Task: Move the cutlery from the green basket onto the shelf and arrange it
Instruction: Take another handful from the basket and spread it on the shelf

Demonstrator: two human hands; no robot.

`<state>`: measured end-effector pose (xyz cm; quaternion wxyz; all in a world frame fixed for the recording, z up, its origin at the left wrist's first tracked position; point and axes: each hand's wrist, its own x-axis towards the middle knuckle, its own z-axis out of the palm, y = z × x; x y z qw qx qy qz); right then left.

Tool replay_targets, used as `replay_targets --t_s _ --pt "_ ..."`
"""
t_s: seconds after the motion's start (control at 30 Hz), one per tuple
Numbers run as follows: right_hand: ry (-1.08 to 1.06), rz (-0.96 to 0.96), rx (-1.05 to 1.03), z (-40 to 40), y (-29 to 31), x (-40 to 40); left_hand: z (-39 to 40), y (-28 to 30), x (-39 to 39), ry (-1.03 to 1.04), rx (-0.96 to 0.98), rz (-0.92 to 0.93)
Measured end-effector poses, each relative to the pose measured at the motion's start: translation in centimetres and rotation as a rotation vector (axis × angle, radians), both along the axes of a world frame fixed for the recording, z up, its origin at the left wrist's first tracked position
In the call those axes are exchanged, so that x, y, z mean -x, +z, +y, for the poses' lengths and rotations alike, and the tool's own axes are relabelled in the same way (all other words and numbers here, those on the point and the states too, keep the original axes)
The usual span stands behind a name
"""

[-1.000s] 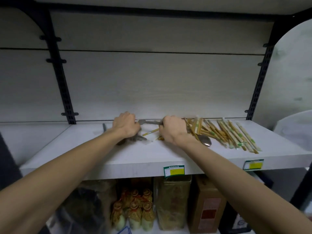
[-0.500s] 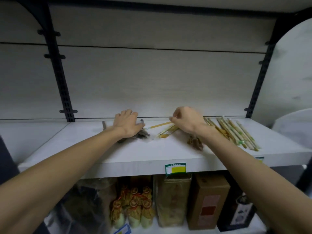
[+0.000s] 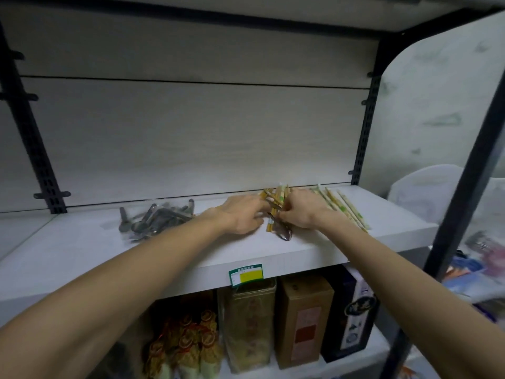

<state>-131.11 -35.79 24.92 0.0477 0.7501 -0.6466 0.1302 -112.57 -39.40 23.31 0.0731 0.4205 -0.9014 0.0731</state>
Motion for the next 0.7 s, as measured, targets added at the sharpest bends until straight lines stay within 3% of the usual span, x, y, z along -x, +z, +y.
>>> replay_targets --t_s 0.13,0.37,0.7 --pt "-0.019 -0.019 0.002 -0.5 -0.2 0.1 -0.4 0.0 0.4 -0.047 0.117 0.021" --pt "-0.037 -0.005 0.073 -1.2 -1.0 0.6 -0.4 -0.6 1.1 -0.104 0.160 0.049" --pt "0.071 0.036 0.150 -1.5 -1.6 1.8 -0.7 -1.2 1.1 -0.159 0.328 0.037"
